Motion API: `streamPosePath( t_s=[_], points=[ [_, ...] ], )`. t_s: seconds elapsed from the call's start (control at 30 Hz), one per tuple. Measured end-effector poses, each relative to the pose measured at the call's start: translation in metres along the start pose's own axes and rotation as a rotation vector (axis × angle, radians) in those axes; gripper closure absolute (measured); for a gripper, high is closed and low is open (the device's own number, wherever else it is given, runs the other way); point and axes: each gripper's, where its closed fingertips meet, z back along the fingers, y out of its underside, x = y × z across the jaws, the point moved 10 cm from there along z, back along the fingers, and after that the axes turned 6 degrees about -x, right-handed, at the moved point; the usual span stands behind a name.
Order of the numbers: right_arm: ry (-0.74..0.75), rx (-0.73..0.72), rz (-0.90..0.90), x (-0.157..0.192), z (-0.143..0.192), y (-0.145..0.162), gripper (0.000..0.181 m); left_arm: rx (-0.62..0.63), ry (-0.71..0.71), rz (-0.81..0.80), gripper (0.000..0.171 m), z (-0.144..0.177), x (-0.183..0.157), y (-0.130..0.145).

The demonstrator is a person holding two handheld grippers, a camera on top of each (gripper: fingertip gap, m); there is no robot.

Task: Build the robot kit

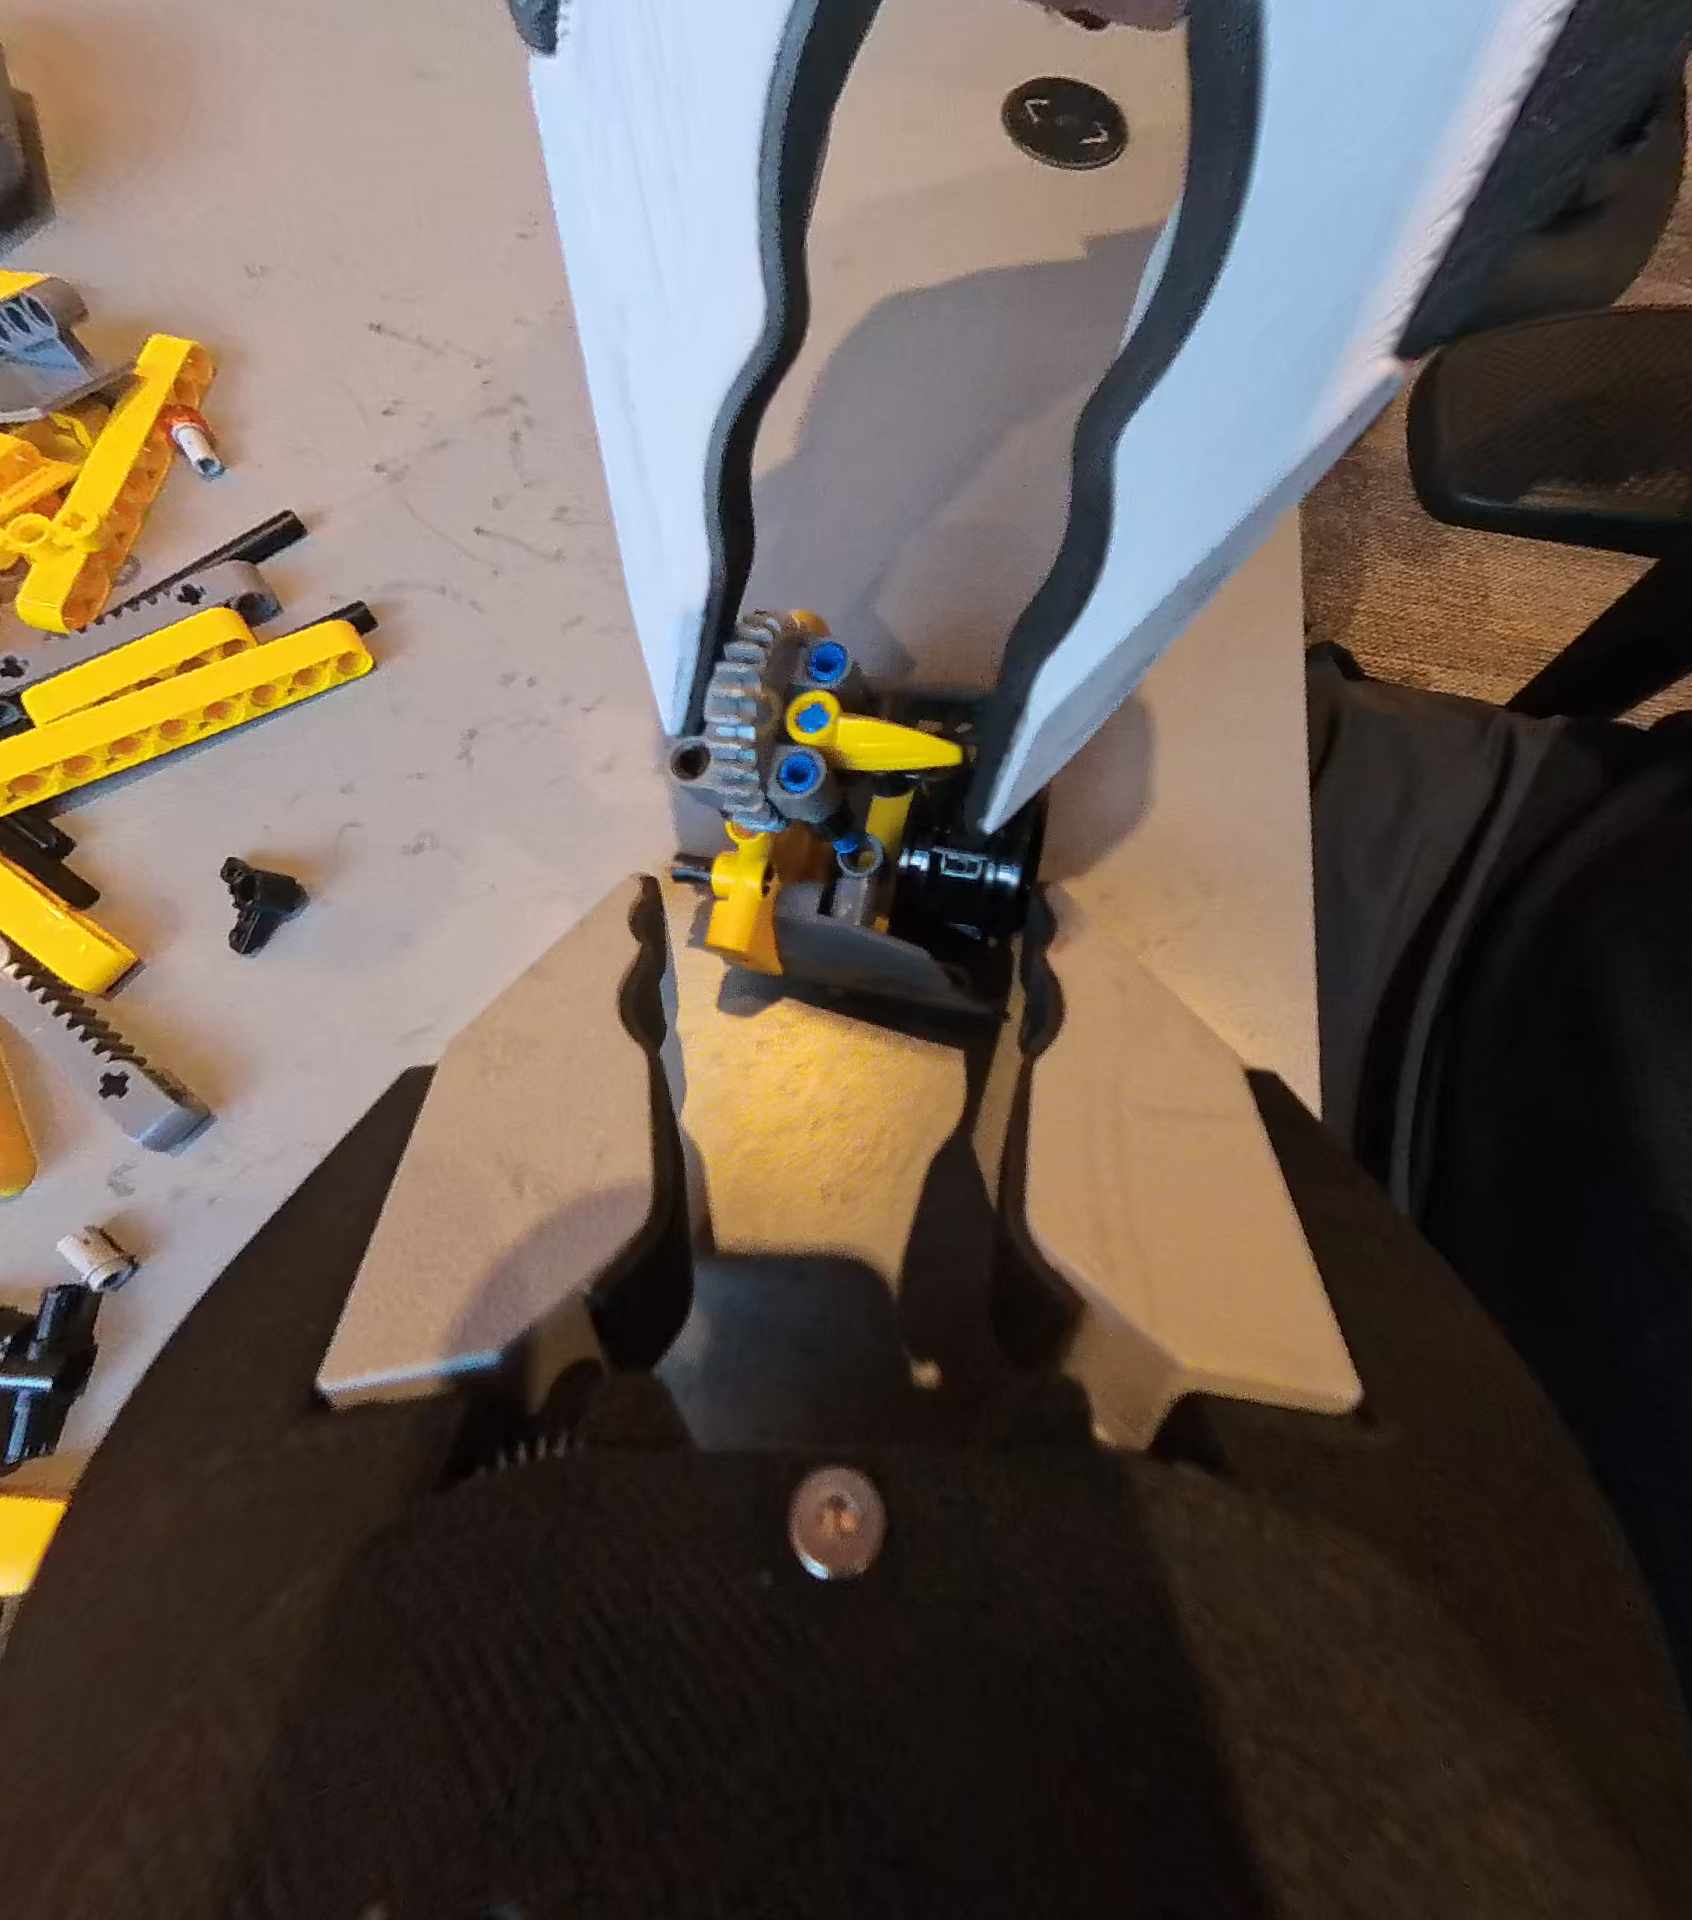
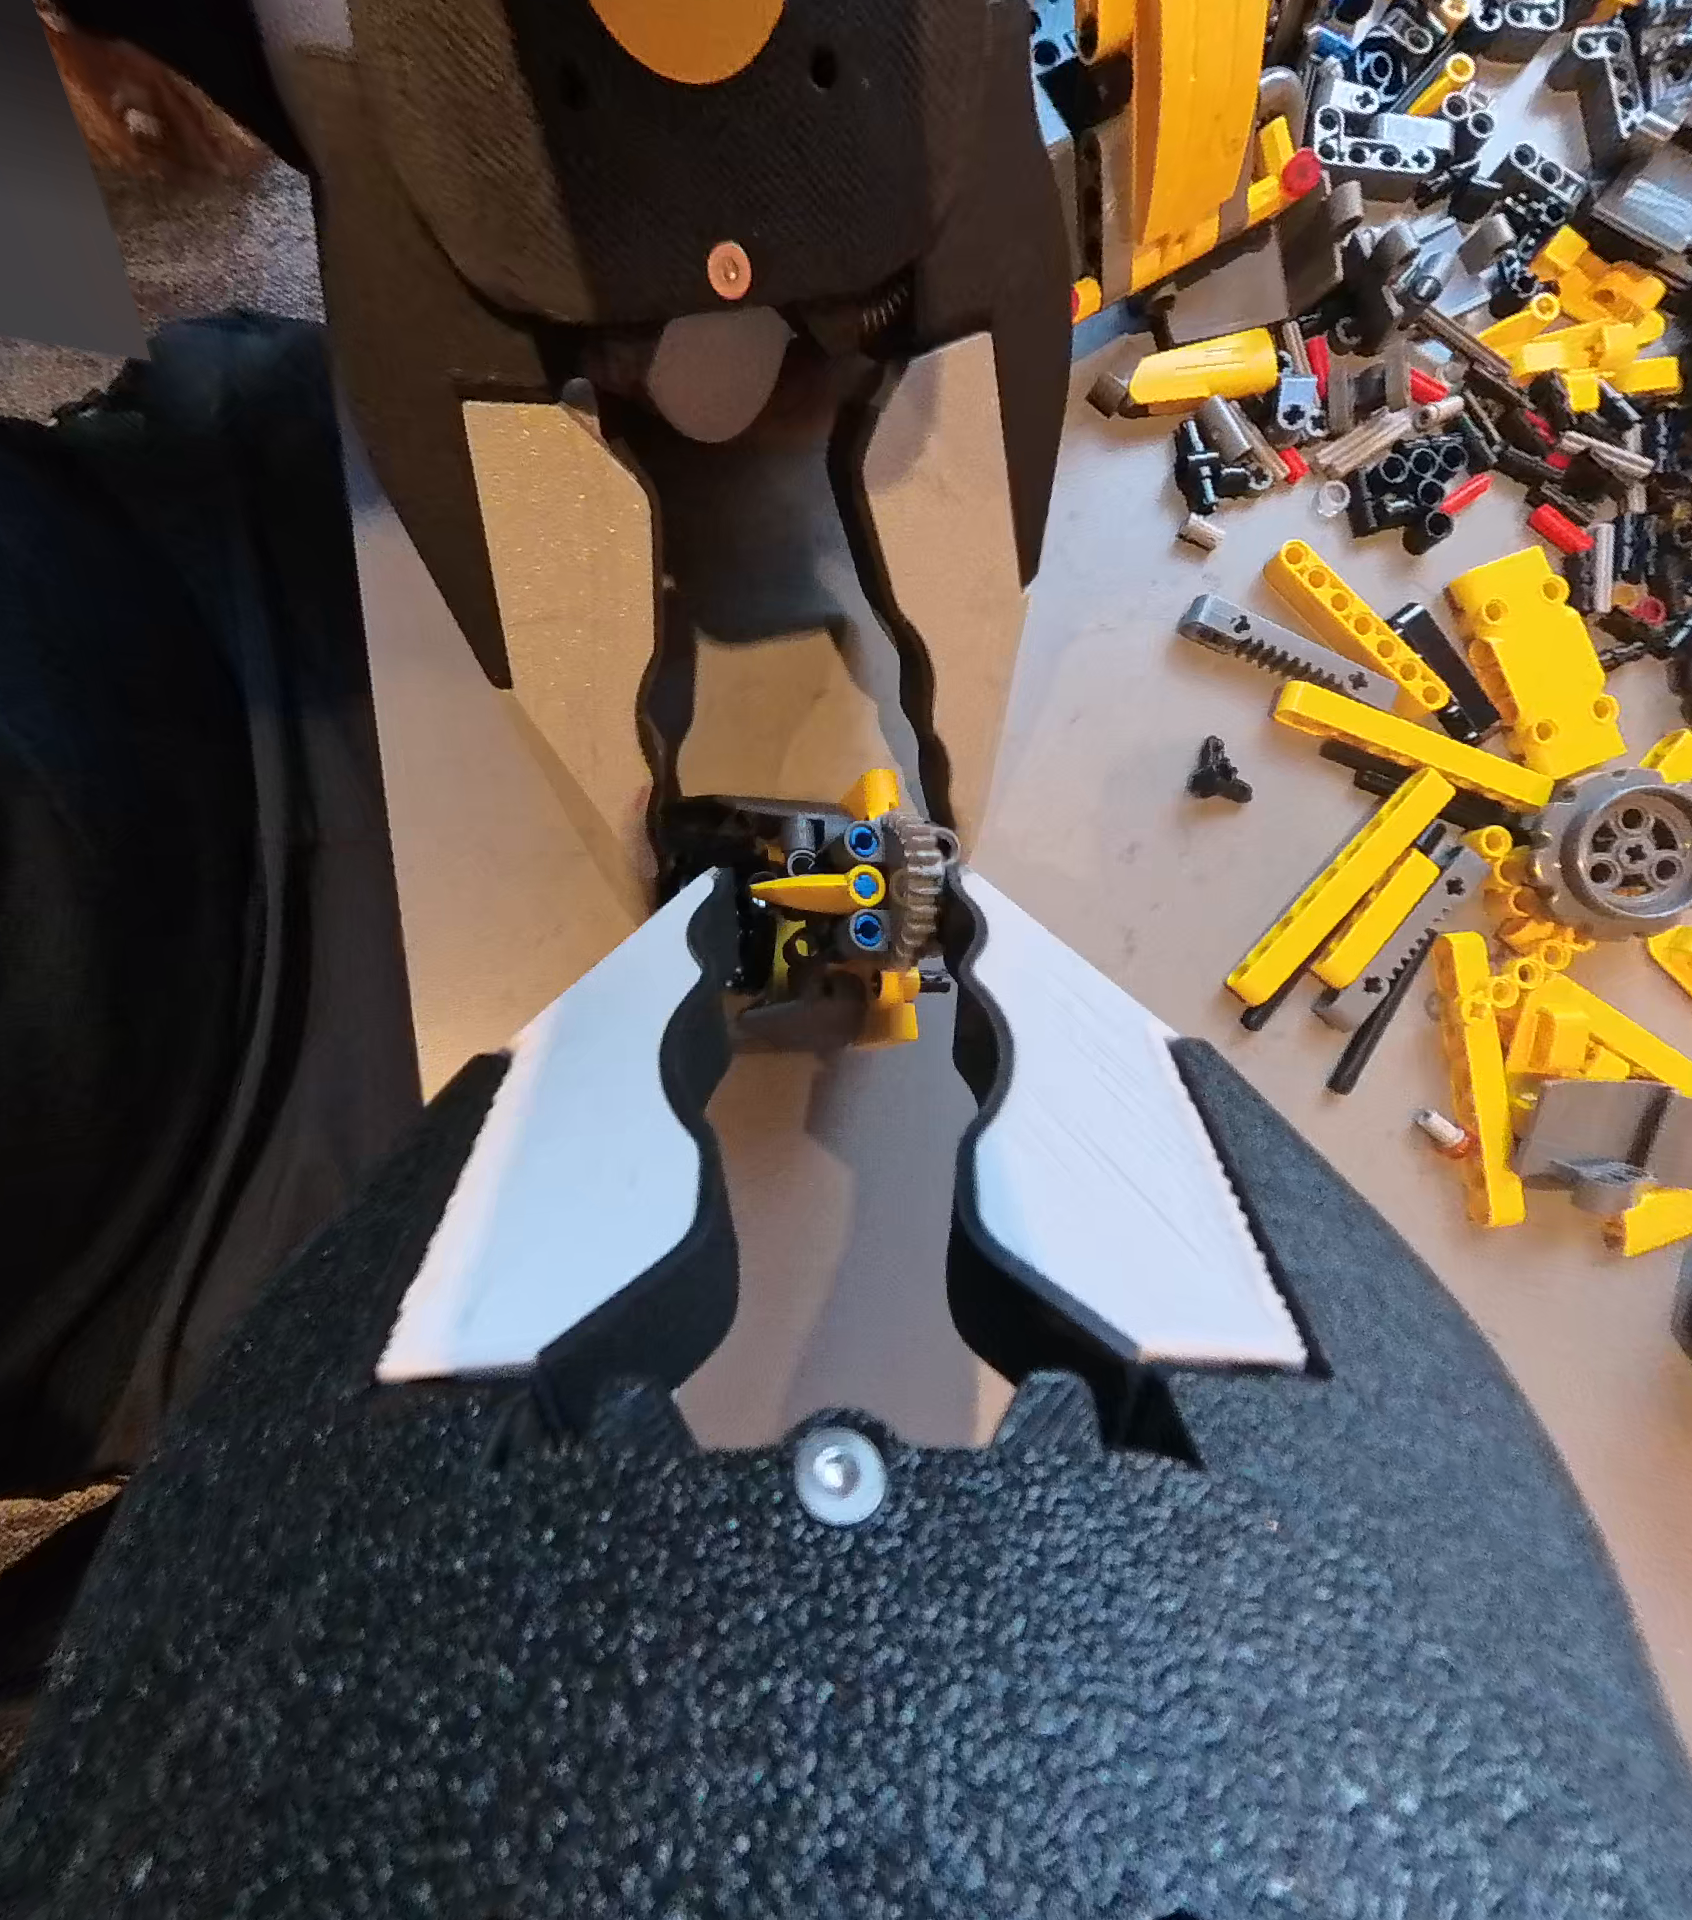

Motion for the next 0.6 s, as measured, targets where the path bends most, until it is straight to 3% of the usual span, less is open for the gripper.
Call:
streamPosePath(
  t_s=[0.1, 0.3, 0.6],
  points=[
    [-0.020, -0.002, -0.017, -0.002, 0.001, 0.000, 0.142, 0.005, 0.036, 0.002, 0.114, -0.001, -0.001, 0.000],
    [-0.023, 0.008, -0.047, -0.004, 0.000, -0.003, 0.142, 0.005, 0.023, 0.001, 0.114, -0.001, -0.001, 0.000],
    [0.097, 0.119, 0.122, 0.013, -0.003, -0.011, 0.142, 0.004, 0.019, 0.011, 0.115, -0.001, 0.000, 0.000]
  ],
)
